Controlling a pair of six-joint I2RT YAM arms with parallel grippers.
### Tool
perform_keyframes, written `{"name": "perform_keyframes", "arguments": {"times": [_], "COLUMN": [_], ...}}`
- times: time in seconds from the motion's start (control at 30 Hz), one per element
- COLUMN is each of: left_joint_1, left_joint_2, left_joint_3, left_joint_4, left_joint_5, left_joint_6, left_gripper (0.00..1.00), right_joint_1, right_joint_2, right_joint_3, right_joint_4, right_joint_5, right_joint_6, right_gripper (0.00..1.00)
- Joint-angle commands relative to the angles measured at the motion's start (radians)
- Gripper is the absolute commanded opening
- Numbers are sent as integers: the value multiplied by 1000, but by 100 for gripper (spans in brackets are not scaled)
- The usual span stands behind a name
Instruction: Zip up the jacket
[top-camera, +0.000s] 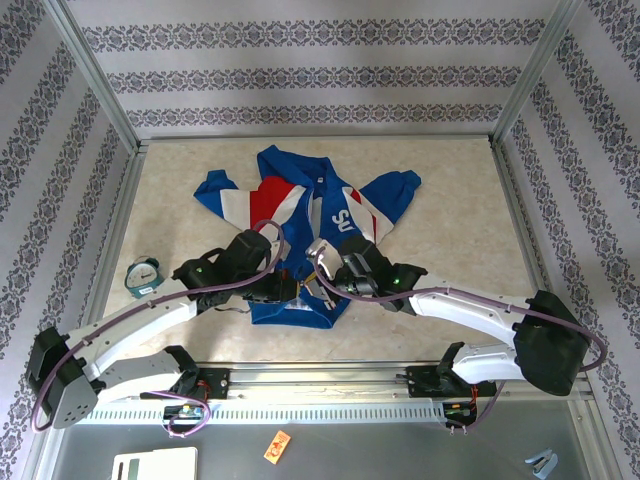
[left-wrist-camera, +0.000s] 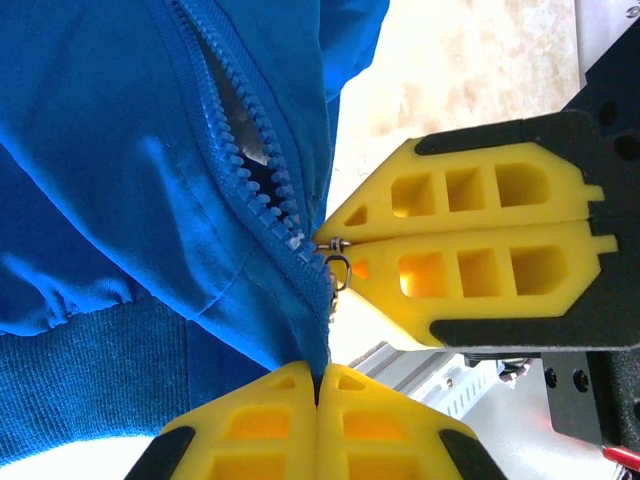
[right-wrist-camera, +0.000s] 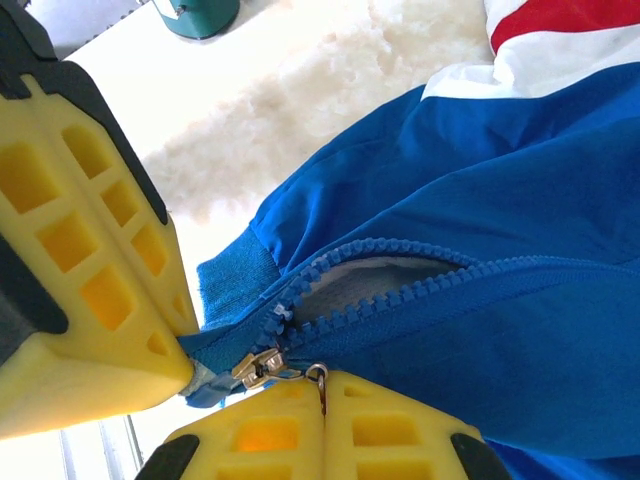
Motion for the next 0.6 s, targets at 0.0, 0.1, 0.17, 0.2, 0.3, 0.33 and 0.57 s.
{"name": "perform_keyframes", "arguments": {"times": [0.0,0.1,0.17,0.2,0.3,0.33,0.57], "left_joint_1": [-4,-4,-4,-4,-4,-4,-2], "left_joint_2": [-37,-45,-47,-48,-51,-53,-120], "left_joint_3": [-18,-20,-21,-23,-21,-22,-44], "left_joint_4": [-128,-134,-139,-147,-164,-168,-110], "left_joint_5": [78,102,113,116,118,107,9], "left_joint_6": [34,46,57,64,82,87,64], "left_gripper": [0,0,0,0,0,0,35], "right_joint_1": [-60,-70,-74,-74,-76,-76,-63], "right_joint_2": [11,19,26,31,45,49,56], "right_joint_3": [35,53,64,69,84,86,70], "right_joint_4": [-40,-59,-74,-81,-95,-96,-72], "right_joint_5": [121,105,98,94,81,68,-44], "right_joint_6": [-26,-44,-56,-61,-66,-66,-47], "right_gripper": [0,0,0,0,0,0,0]}}
